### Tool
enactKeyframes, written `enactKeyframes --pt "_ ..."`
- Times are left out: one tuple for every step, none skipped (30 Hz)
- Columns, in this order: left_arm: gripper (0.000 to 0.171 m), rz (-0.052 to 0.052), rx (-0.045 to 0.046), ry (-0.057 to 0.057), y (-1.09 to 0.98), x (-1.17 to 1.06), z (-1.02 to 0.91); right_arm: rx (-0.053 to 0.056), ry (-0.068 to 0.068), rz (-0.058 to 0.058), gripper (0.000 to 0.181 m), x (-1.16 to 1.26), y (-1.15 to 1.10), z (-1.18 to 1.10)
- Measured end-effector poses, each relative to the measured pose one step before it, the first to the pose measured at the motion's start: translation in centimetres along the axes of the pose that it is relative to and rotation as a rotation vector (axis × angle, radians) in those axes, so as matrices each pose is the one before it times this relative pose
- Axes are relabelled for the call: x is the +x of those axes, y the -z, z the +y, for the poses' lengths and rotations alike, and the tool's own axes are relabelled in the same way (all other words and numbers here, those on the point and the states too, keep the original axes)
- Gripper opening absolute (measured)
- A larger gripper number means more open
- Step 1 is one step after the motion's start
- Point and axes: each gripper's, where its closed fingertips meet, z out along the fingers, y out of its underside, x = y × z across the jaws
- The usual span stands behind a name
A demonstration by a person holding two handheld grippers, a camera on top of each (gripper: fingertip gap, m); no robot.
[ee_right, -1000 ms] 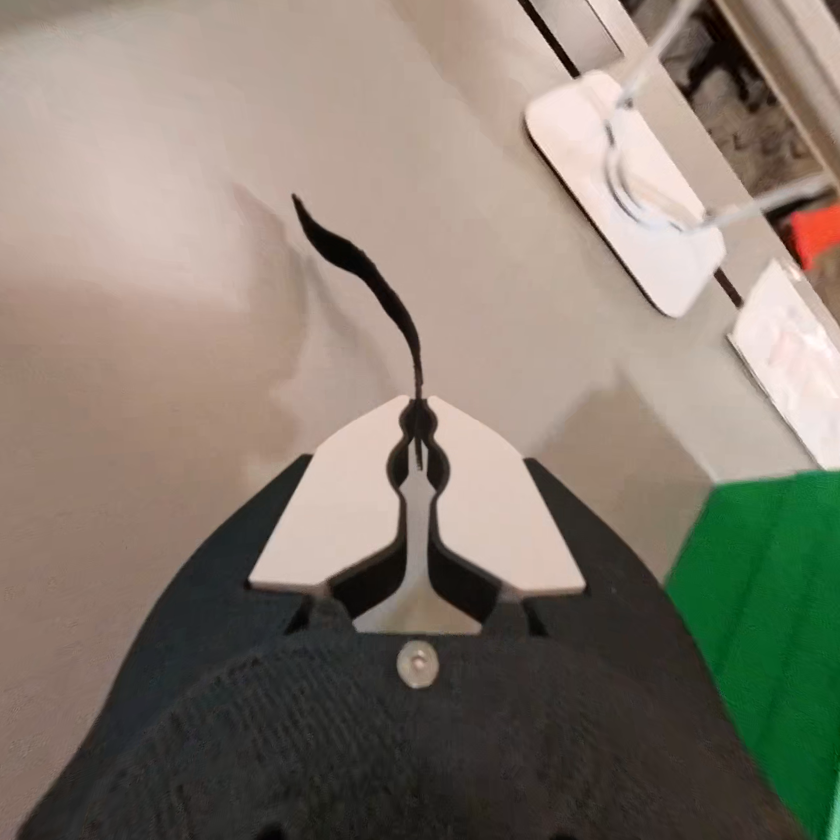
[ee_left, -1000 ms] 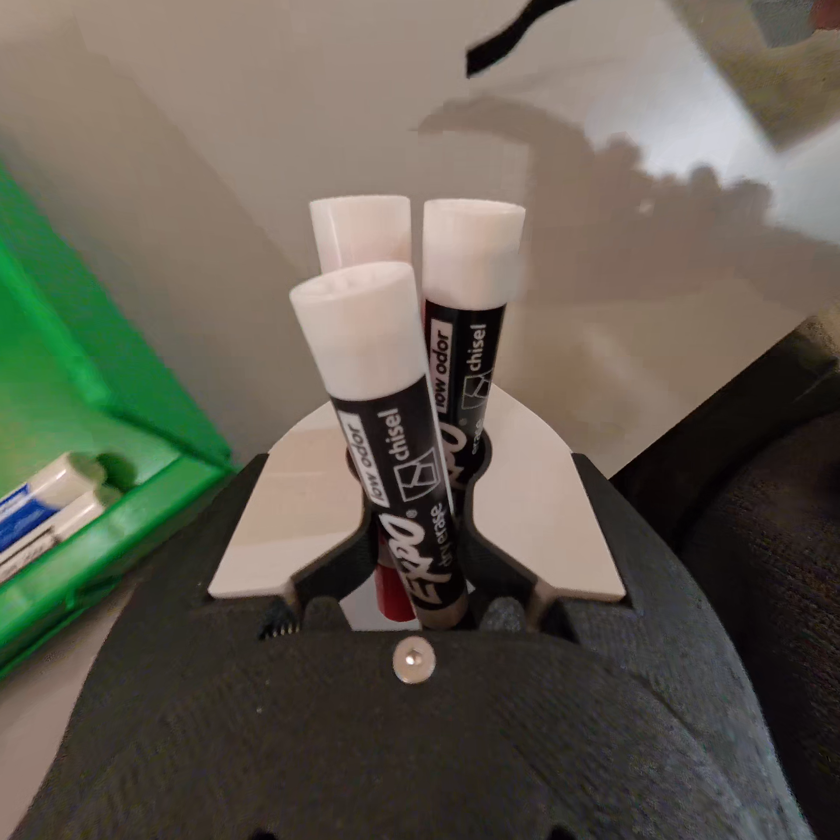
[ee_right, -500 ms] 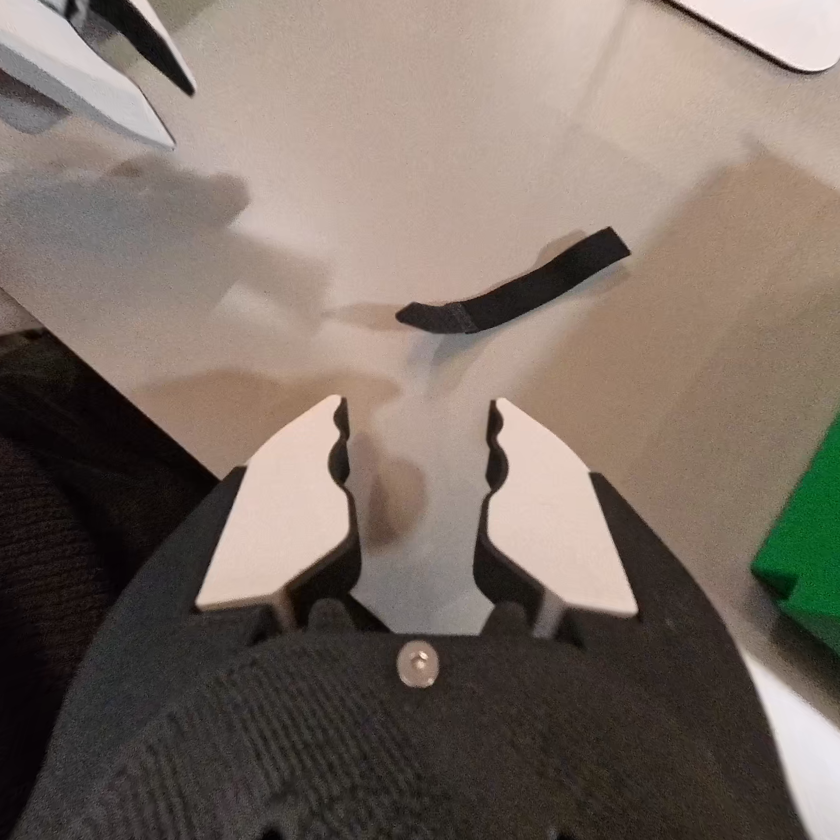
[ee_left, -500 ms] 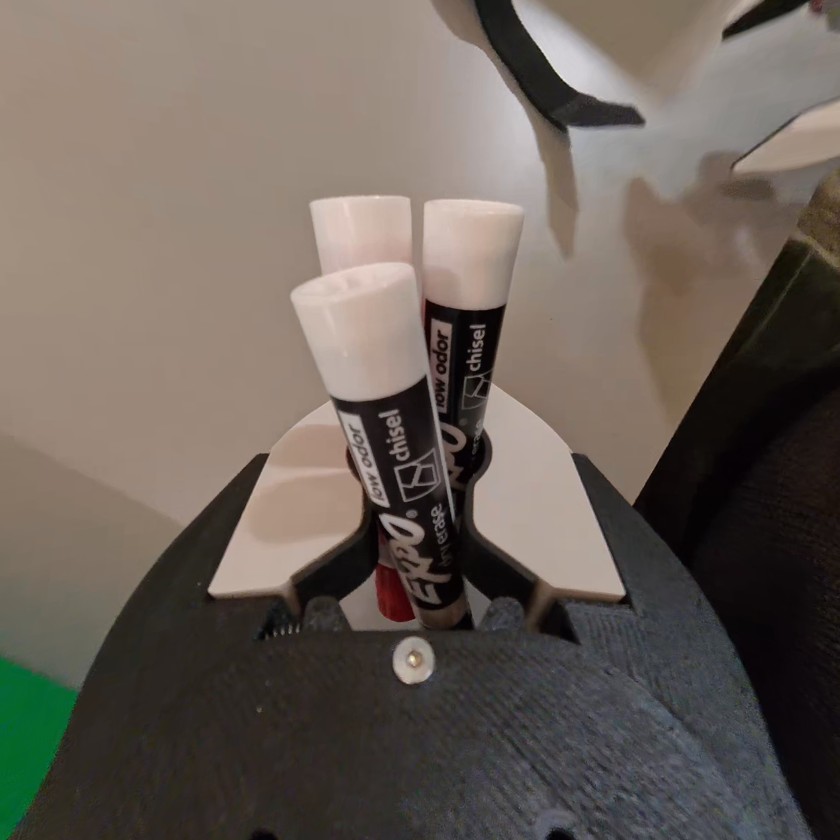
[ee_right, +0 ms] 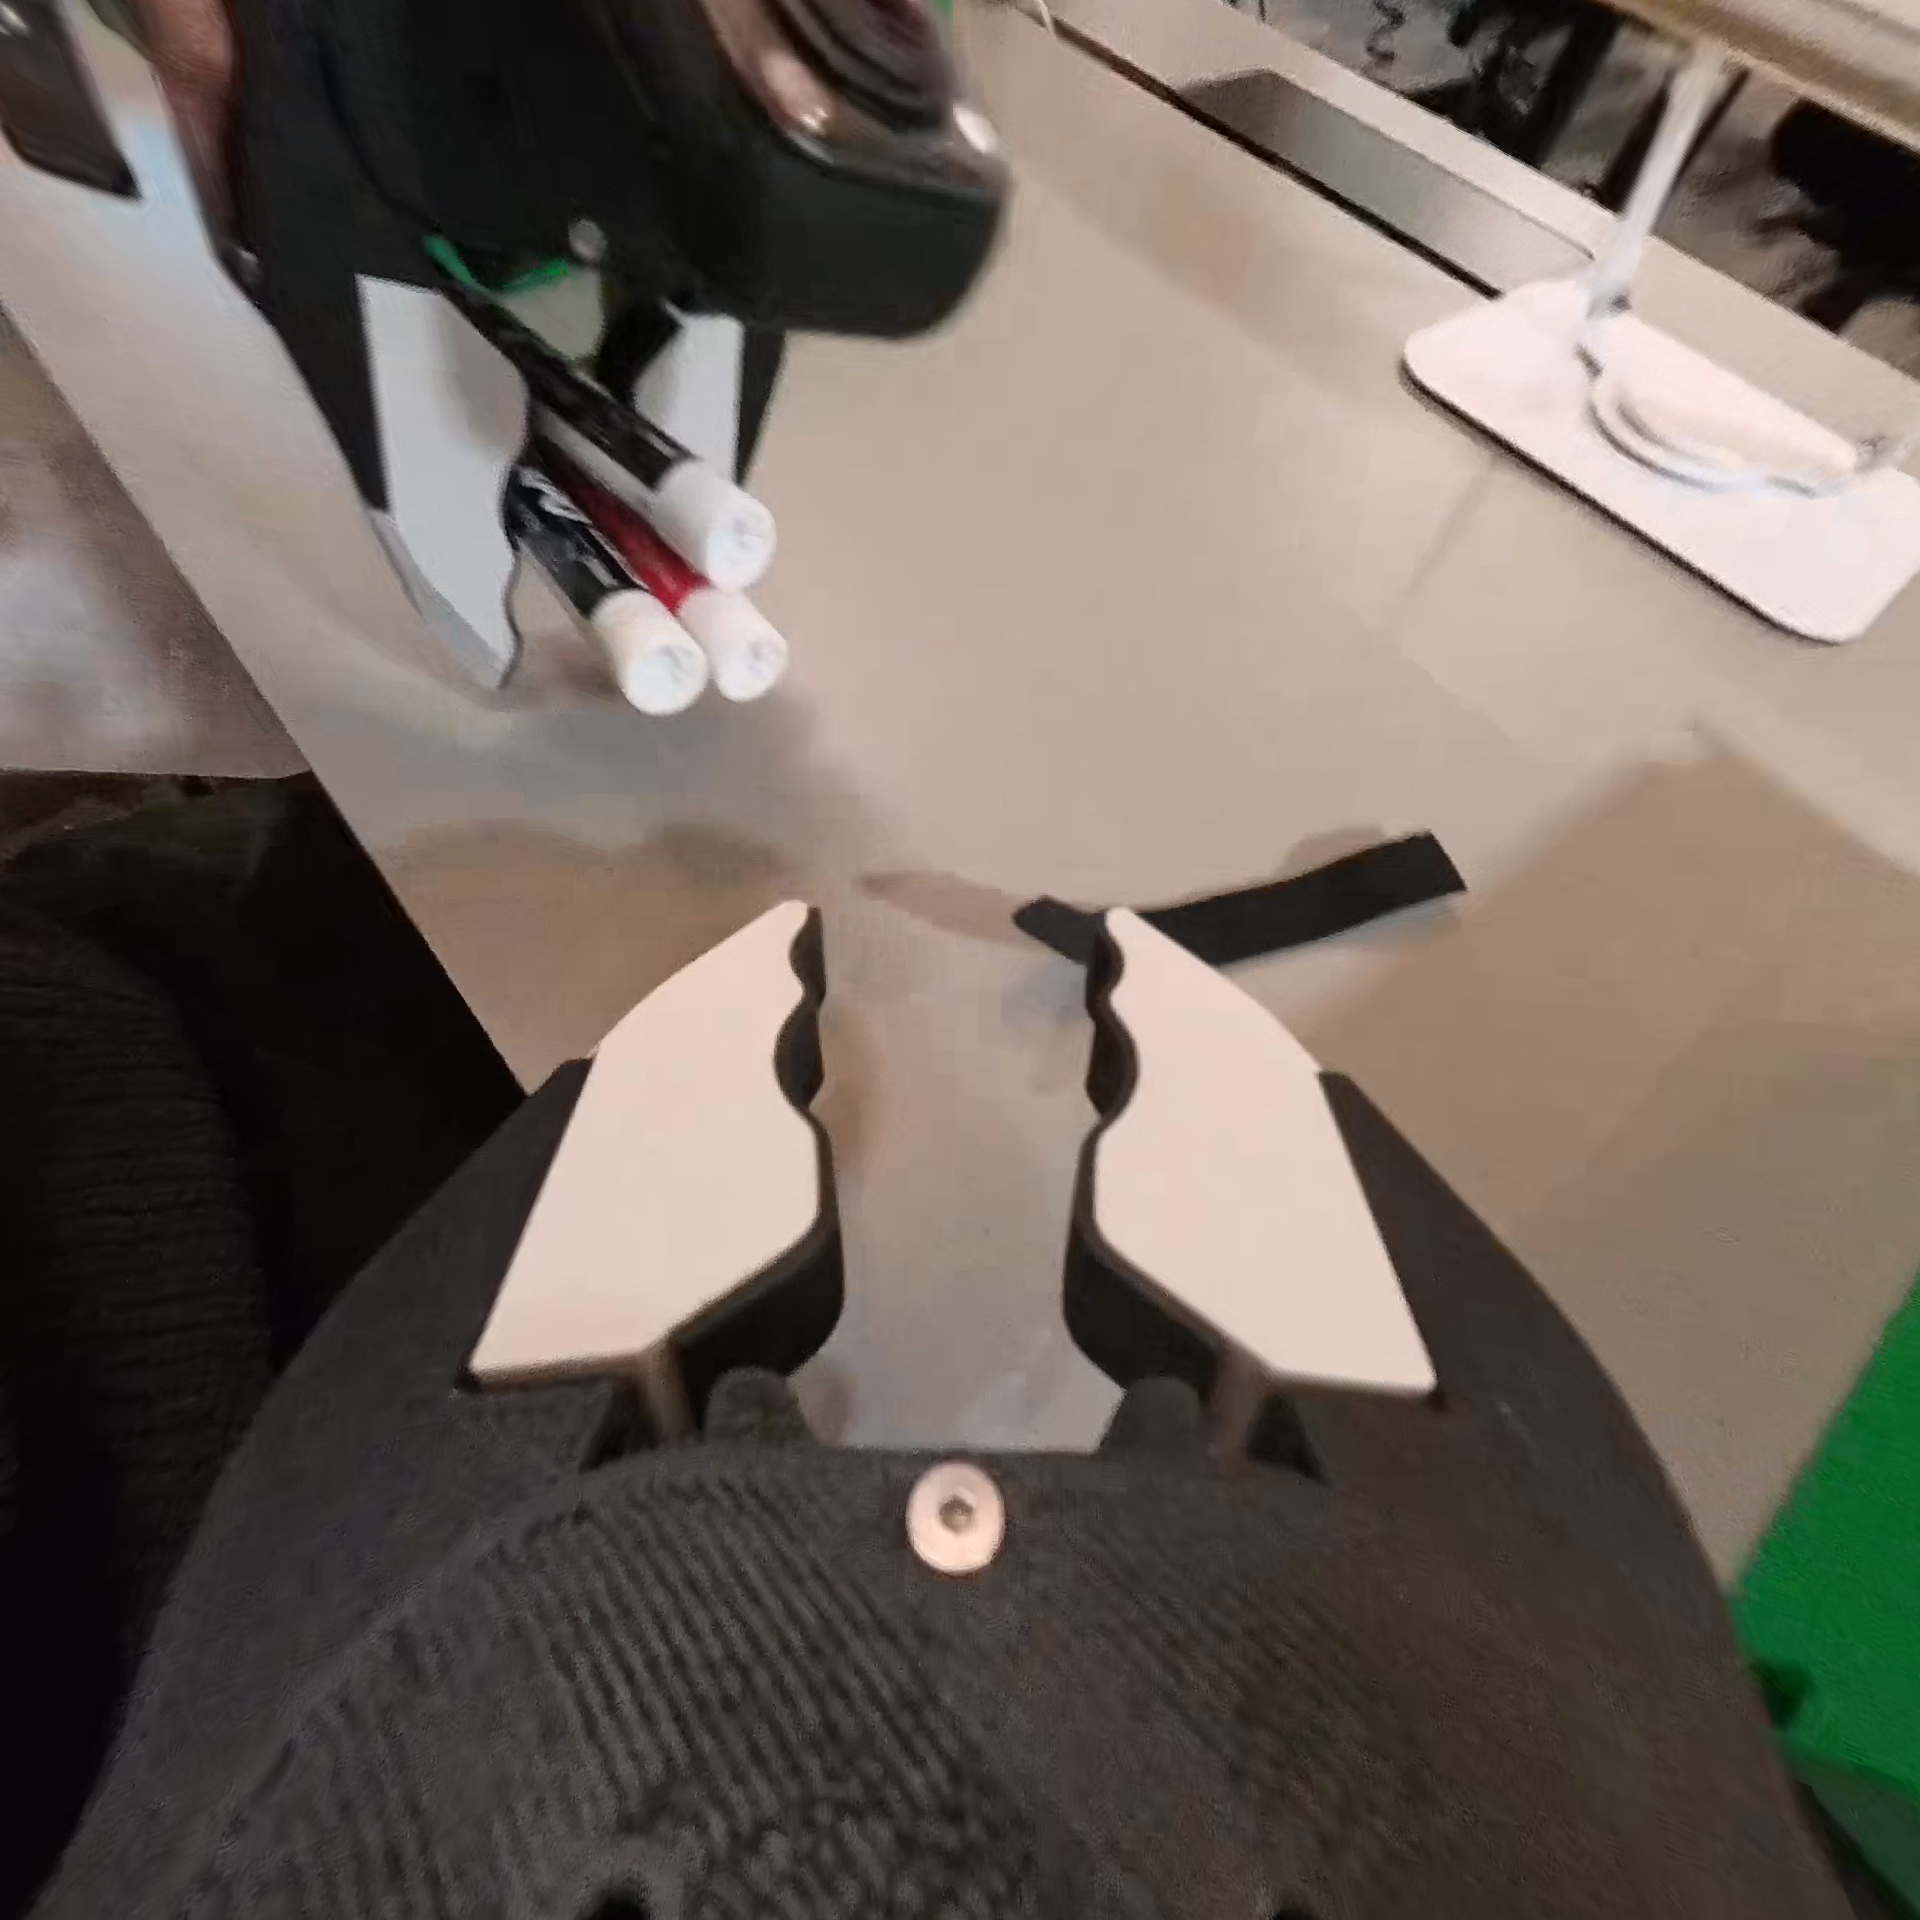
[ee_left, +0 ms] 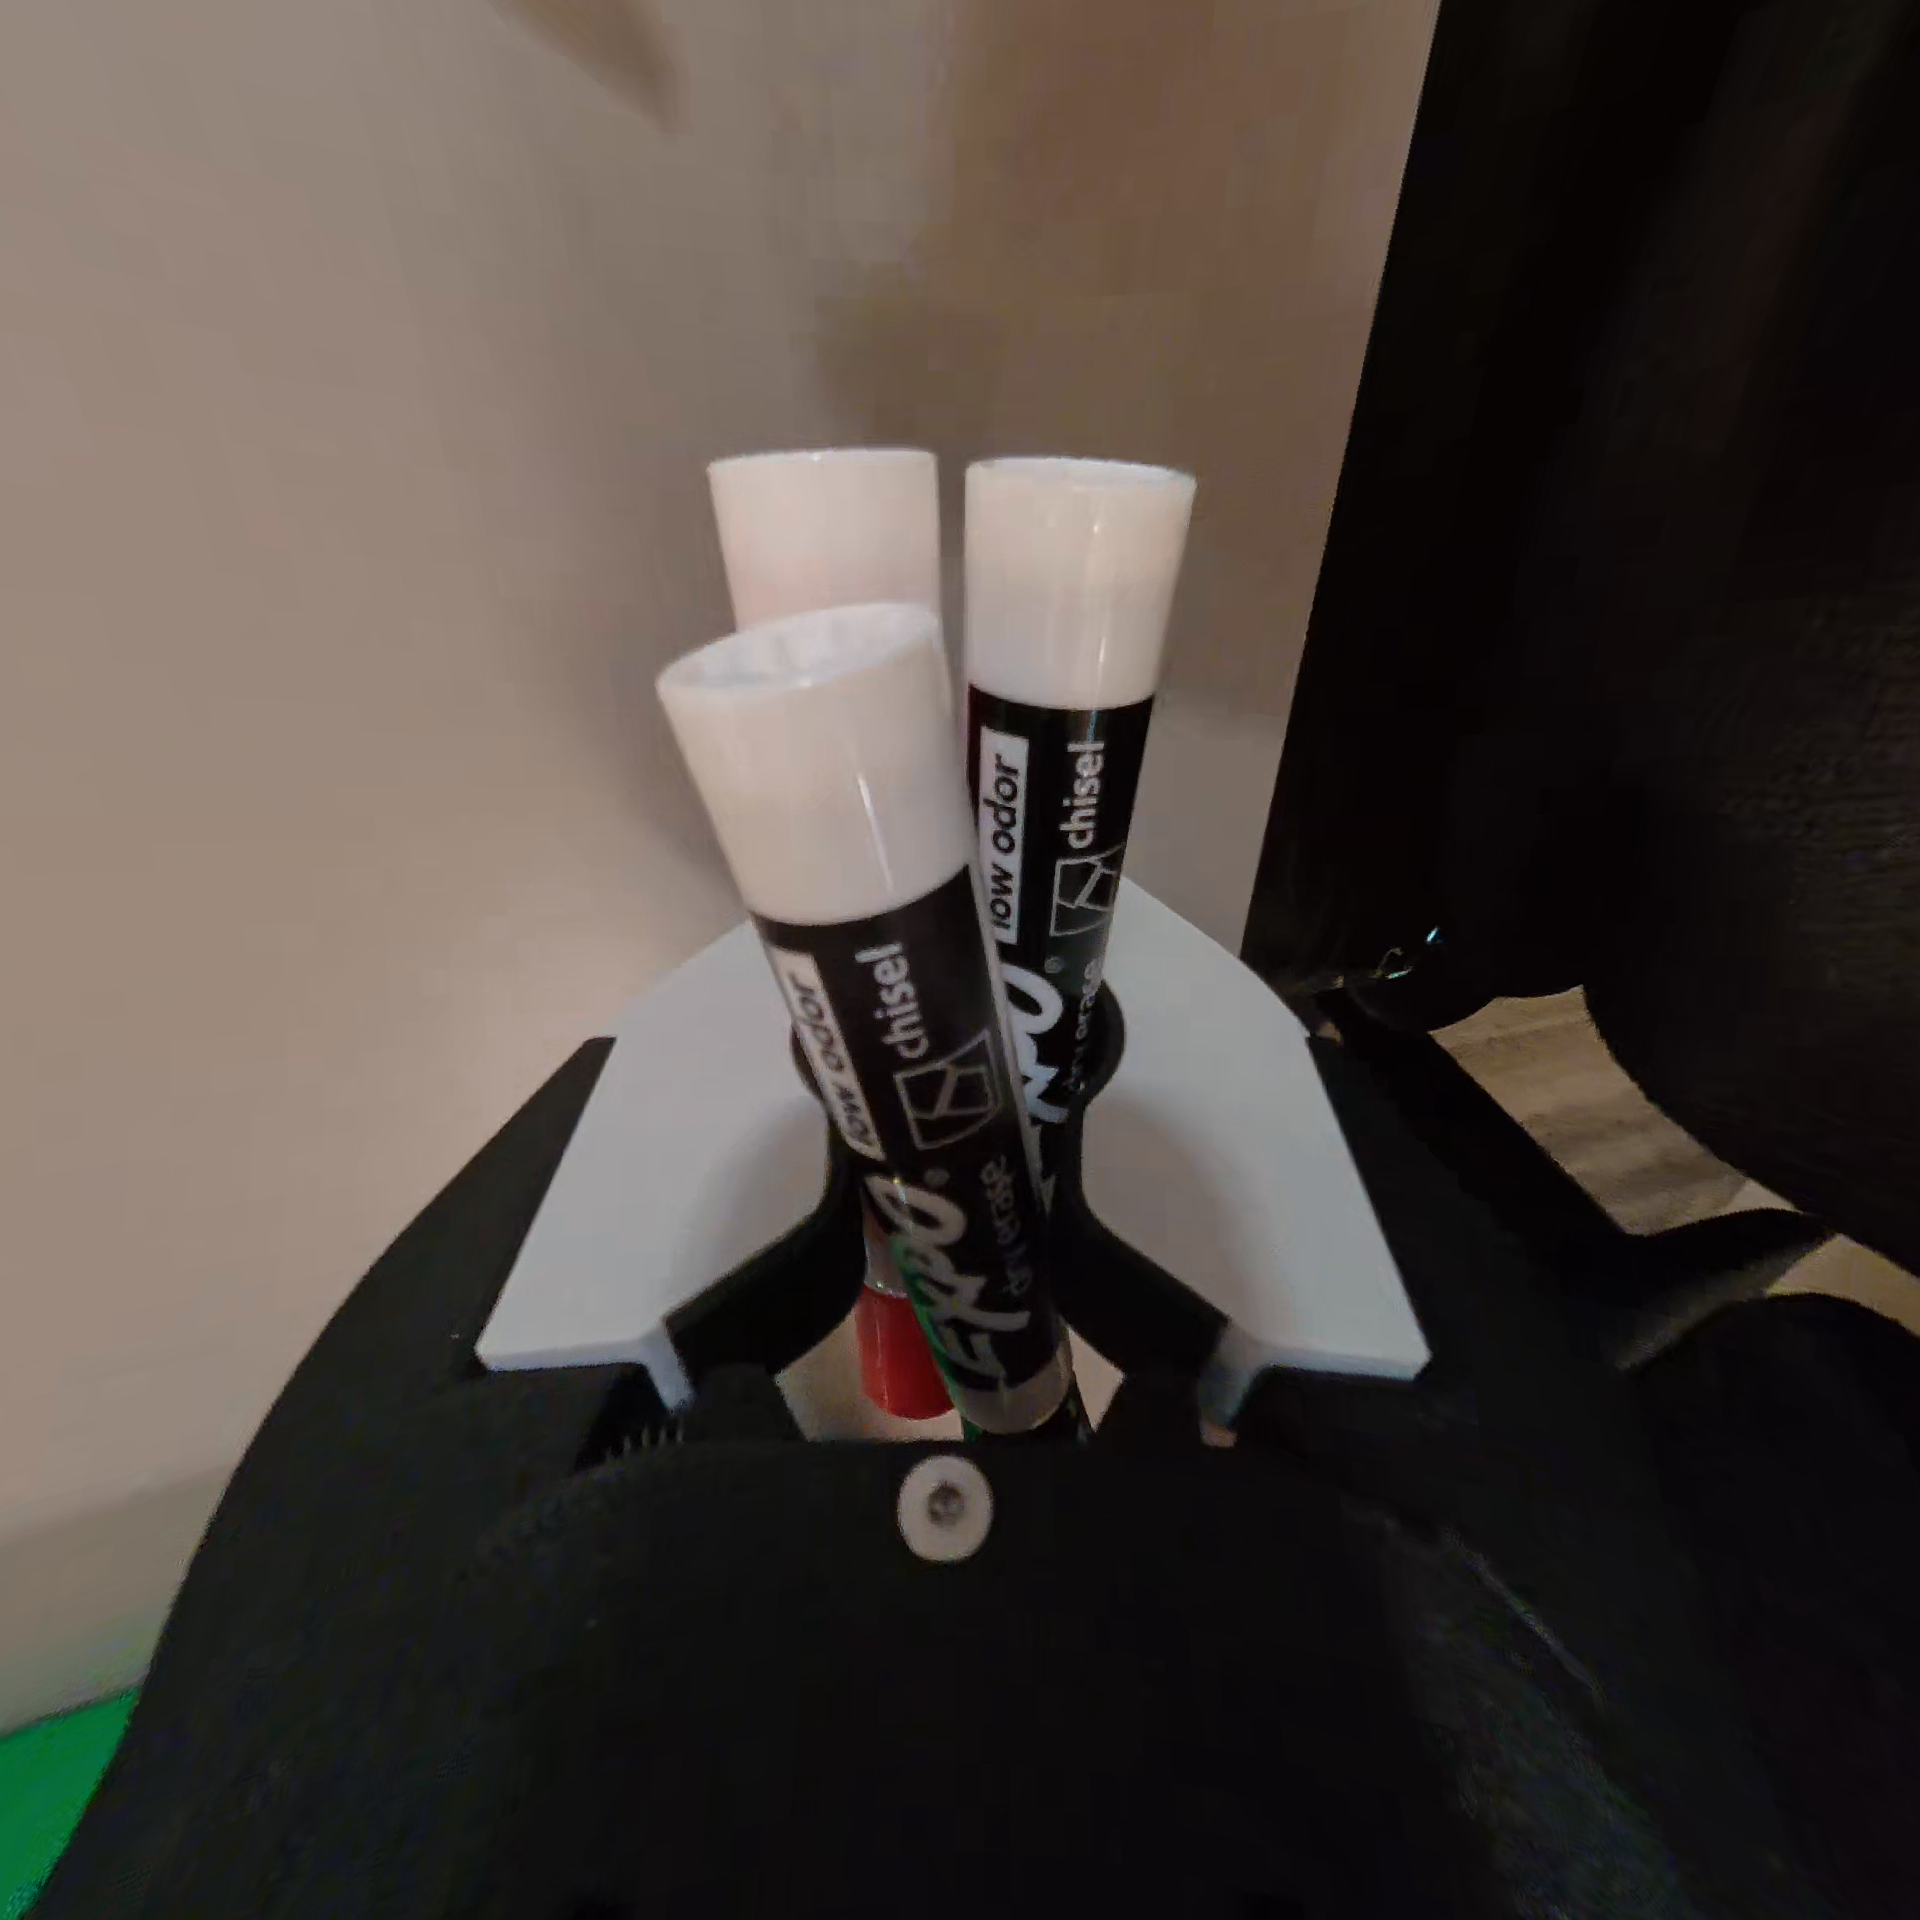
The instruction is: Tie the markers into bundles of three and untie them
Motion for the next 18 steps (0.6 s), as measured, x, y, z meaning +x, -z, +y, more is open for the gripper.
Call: enactKeyframes --pt "0.044 0.0150 0.01406 0.0162 -0.079 0.031 -0.590 0.0295 0.0191 -0.0330 0.046 -0.667 -0.346 -0.495" --pt "0.044 0.0083 0.02303 0.0166 -0.038 0.018 -0.709 0.0326 0.0070 -0.0389 0.044 -0.646 -0.322 -0.531" --pt "0.045 0.0125 0.02862 0.0119 -0.030 0.213 -0.710 0.0346 -0.0092 -0.0415 0.044 -0.542 -0.317 -0.583" --pt "0.044 0.0102 0.02931 0.0037 -0.024 0.298 -0.672 0.0321 -0.0274 -0.0426 0.043 -0.427 -0.275 -0.588" --pt "0.044 -0.0007 0.03074 -0.0047 -0.015 0.238 -0.656 0.0316 -0.0418 -0.0378 0.043 -0.219 -0.263 -0.562" --pt "0.044 -0.0016 0.02747 -0.0054 -0.026 0.283 -0.547 0.0304 -0.0472 -0.0387 0.044 -0.167 -0.222 -0.545" --pt "0.044 -0.0006 0.02160 -0.0039 -0.083 0.317 -0.414 0.0266 -0.0439 -0.0415 0.044 -0.164 -0.180 -0.486" --pt "0.044 0.0013 0.00034 -0.0049 -0.143 0.394 -0.094 0.0229 -0.0324 -0.0354 0.045 -0.049 -0.110 -0.457" --pt "0.043 -0.0008 -0.01296 -0.0080 -0.148 0.414 0.285 0.0195 -0.0215 -0.0302 0.045 -0.001 -0.077 -0.415" --pt "0.044 -0.0148 -0.01024 -0.0020 -0.127 0.186 0.319 0.0121 -0.0135 -0.0296 0.045 -0.108 -0.117 -0.279" --pt "0.044 -0.0144 -0.00353 0.0062 -0.120 0.116 0.211 0.0009 -0.0096 -0.0304 0.044 -0.157 -0.165 -0.072" --pt "0.044 0.0040 0.00193 0.0053 -0.134 0.348 0.157 -0.0126 -0.0116 -0.0305 0.044 -0.175 -0.311 0.166" --pt "0.044 0.0088 0.00512 -0.0024 -0.149 0.401 0.122 -0.0195 -0.0118 -0.0291 0.044 -0.233 -0.411 0.304" --pt "0.044 0.0042 0.00686 -0.0047 -0.140 0.301 0.063 -0.0183 -0.0058 -0.0283 0.043 -0.322 -0.492 0.313" --pt "0.044 0.0059 0.00446 0.0009 -0.109 0.244 0.066 -0.0201 0.0054 -0.0249 0.042 -0.454 -0.509 0.336" --pt "0.044 0.0028 0.00065 0.0037 -0.104 0.154 0.107 -0.0224 0.0180 -0.0172 0.040 -0.352 -0.442 0.303" --pt "0.044 -0.0005 -0.00088 0.0026 -0.091 0.066 0.134 -0.0239 0.0294 -0.0079 0.036 -0.312 -0.406 0.340" --pt "0.044 -0.0008 0.00275 0.0015 -0.051 0.053 0.103 -0.0235 0.0360 -0.0055 0.032 -0.315 -0.332 0.377"
